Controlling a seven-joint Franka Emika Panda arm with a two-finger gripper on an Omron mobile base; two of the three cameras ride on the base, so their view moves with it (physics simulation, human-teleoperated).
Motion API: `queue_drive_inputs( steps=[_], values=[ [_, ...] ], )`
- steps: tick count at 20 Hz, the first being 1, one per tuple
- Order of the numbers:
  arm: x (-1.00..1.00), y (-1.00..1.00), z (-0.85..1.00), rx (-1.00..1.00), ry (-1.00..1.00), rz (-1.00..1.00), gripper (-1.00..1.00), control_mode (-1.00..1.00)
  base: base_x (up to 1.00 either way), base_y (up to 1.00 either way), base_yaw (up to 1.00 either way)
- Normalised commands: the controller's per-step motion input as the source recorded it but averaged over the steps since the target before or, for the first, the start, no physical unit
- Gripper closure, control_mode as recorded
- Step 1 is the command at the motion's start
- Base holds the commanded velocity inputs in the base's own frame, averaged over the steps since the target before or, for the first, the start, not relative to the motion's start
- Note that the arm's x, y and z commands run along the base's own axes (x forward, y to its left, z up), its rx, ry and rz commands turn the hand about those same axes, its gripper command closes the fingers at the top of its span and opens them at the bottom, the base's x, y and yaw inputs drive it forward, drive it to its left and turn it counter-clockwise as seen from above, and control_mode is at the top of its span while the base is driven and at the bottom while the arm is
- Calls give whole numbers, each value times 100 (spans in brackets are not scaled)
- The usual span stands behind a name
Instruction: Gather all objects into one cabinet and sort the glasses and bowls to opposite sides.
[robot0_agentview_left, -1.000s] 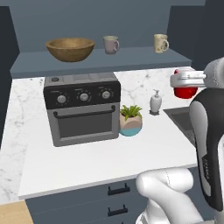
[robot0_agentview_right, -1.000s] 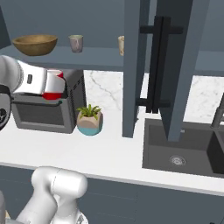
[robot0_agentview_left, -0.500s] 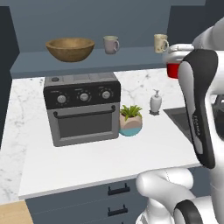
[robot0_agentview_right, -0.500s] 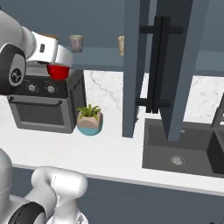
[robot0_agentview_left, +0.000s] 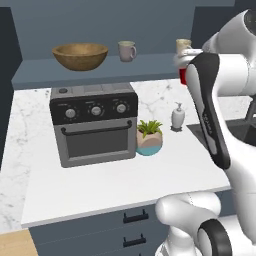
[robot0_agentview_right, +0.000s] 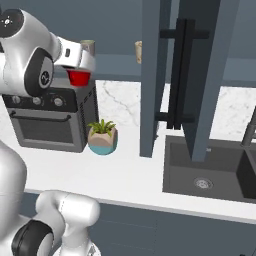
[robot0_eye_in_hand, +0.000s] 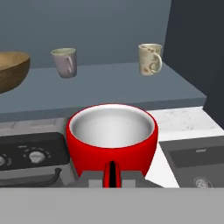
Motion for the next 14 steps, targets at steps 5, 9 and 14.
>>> queue_drive_inputs(
  steps=[5, 9, 14],
  values=[
    [57, -15, 11, 0, -2, 0, 100, -100, 0, 0, 0],
    [69, 0, 1, 0, 0, 0, 100, -100, 0, 0, 0],
    [80, 0, 0, 0, 0, 0, 100, -100, 0, 0, 0]
  ],
)
